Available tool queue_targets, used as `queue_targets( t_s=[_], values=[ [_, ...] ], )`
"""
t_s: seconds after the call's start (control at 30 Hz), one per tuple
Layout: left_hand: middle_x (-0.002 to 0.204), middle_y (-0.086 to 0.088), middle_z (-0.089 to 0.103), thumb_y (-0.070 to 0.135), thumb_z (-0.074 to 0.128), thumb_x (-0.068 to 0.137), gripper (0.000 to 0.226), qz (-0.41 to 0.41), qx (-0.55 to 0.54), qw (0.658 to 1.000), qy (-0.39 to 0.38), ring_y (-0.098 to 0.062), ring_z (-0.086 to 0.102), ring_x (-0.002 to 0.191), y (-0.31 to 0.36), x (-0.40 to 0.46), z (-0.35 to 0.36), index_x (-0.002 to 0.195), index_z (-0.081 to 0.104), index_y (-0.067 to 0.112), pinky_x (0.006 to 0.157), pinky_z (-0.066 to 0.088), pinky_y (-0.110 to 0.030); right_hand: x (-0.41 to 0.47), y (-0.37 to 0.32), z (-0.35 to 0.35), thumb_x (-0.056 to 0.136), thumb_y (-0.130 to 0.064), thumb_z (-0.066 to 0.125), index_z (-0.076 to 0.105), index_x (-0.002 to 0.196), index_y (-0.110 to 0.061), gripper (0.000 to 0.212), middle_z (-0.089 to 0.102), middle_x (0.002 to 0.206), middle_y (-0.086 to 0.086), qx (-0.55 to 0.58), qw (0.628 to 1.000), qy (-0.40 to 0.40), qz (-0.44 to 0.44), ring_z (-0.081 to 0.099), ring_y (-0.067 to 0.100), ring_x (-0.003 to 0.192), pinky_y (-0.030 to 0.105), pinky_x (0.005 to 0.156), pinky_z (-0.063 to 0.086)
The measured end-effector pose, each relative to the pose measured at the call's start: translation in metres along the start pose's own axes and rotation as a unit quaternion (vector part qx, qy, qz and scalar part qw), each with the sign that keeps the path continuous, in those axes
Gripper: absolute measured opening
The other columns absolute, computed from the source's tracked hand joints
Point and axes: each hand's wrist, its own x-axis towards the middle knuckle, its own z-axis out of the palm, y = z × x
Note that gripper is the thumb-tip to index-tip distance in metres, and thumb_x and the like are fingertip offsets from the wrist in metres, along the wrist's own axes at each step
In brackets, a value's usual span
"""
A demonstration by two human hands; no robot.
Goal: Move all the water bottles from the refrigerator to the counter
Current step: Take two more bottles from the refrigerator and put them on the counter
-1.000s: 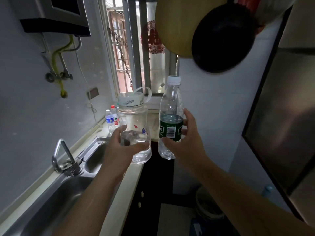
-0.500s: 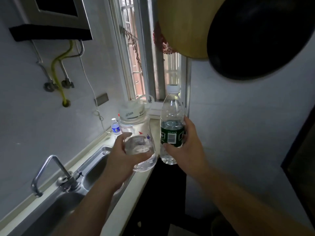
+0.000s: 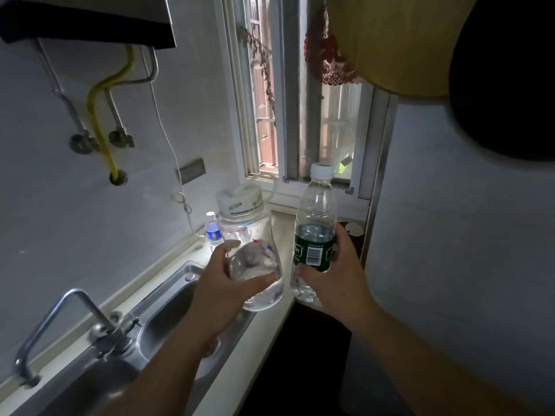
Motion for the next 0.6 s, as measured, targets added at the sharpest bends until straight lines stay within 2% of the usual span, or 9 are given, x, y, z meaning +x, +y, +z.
queue_targets(
  t_s=[0.1,0.17,0.27,0.33,0.47,0.53,0.6],
  values=[
    [0.107,0.011,0.07,0.032,0.094,0.058,0.076,-0.003,-0.015,1.0,0.001,0.003,0.068,0.088,-0.025,0.049,0.004,0.121,0.053,0.035,0.066,0.05,-0.011,0.042,0.023,0.016,0.067,0.01,0.075,0.048,0.116,-0.037,0.073,0.064,0.096,-0.018,-0.008,1.0,0.013,0.006,0.063,-0.005,0.086,0.012,0.063,0.049],
    [0.111,0.014,0.068,0.036,0.095,0.056,0.081,-0.001,-0.014,1.0,-0.004,0.004,0.065,0.094,-0.041,0.083,0.004,0.124,0.051,0.037,0.073,0.051,-0.012,0.071,0.035,0.027,0.067,0.013,0.073,0.048,0.111,-0.038,0.072,0.064,0.09,-0.023,-0.014,1.0,0.017,0.014,0.063,-0.007,0.083,0.011,0.06,0.049],
    [0.116,0.017,0.066,0.047,0.093,0.047,0.089,-0.01,-0.014,1.0,-0.016,-0.005,0.064,0.106,-0.068,0.133,0.001,0.124,0.049,0.045,0.09,0.054,-0.035,0.113,0.053,0.044,0.066,0.013,0.073,0.049,0.103,-0.04,0.069,0.063,0.089,-0.027,-0.042,0.999,0.012,0.015,0.062,-0.008,0.082,0.01,0.062,0.048],
    [0.112,0.021,0.066,0.05,0.09,0.044,0.086,-0.02,-0.006,1.0,-0.021,-0.005,0.064,0.105,-0.081,0.164,-0.003,0.121,0.05,0.045,0.093,0.053,-0.041,0.139,0.063,0.054,0.064,0.009,0.075,0.048,0.101,-0.043,0.069,0.062,0.092,-0.028,-0.063,0.998,0.026,0.017,0.062,-0.006,0.085,0.014,0.066,0.05],
    [0.11,0.019,0.066,0.045,0.089,0.046,0.087,-0.014,0.012,1.0,-0.023,-0.002,0.064,0.101,-0.095,0.207,-0.007,0.123,0.05,0.032,0.087,0.051,-0.031,0.177,0.085,0.07,0.061,-0.004,0.083,0.044,0.104,-0.057,0.079,0.062,0.104,-0.017,-0.081,0.996,0.035,0.024,0.064,0.002,0.093,0.027,0.075,0.057],
    [0.109,0.018,0.065,0.031,0.094,0.052,0.081,-0.019,0.002,1.0,-0.018,0.001,0.063,0.1,-0.1,0.219,-0.01,0.119,0.049,0.031,0.083,0.047,-0.024,0.192,0.092,0.077,0.058,-0.011,0.084,0.043,0.1,-0.065,0.08,0.062,0.104,-0.015,-0.088,0.995,0.038,0.03,0.064,0.003,0.092,0.033,0.077,0.058],
    [0.105,0.02,0.065,0.031,0.093,0.049,0.077,-0.024,-0.002,1.0,-0.009,0.008,0.062,0.095,-0.104,0.229,-0.014,0.112,0.051,0.033,0.08,0.046,-0.02,0.205,0.097,0.084,0.053,-0.022,0.082,0.041,0.101,-0.067,0.077,0.062,0.104,-0.016,-0.094,0.994,0.044,0.033,0.065,0.005,0.092,0.035,0.077,0.059]
  ],
)
